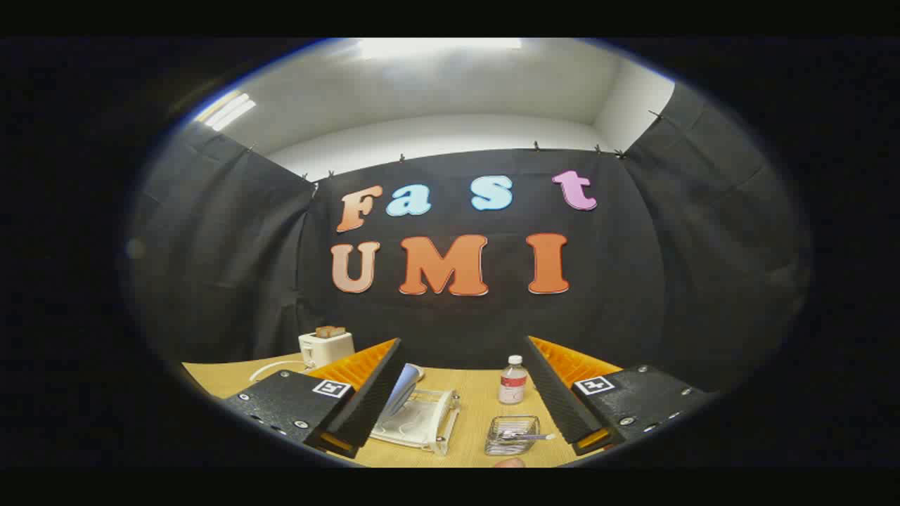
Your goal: Take the plate from the dish rack, then take the spoon from the basket and place it into the plate.
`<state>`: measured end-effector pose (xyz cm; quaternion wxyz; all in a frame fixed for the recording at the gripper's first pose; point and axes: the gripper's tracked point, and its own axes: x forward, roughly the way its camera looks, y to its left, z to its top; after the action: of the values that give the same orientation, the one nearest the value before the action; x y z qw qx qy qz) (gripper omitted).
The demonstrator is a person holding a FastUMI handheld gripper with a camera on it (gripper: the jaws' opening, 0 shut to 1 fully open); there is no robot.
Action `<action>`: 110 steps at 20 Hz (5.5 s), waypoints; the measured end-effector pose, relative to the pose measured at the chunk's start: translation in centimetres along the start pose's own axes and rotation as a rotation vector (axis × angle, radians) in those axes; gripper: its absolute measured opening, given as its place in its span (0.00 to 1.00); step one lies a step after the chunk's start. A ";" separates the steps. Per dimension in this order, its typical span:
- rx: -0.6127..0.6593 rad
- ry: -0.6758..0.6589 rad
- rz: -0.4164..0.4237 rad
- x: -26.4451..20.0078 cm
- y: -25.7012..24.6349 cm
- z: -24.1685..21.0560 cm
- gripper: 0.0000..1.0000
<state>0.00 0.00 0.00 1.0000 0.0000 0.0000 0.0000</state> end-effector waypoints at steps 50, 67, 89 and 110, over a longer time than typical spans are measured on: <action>0.101 0.817 0.234 10.1 12.0 -13.5 0.84; 0.034 1.164 0.123 10.5 12.1 -22.3 0.53; -0.030 1.144 -0.111 12.3 10.3 -18.2 0.26; 0.195 1.033 0.133 -1.1 8.3 -15.4 0.26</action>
<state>-1.06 8.26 -15.35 0.8628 0.0931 0.4929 0.0633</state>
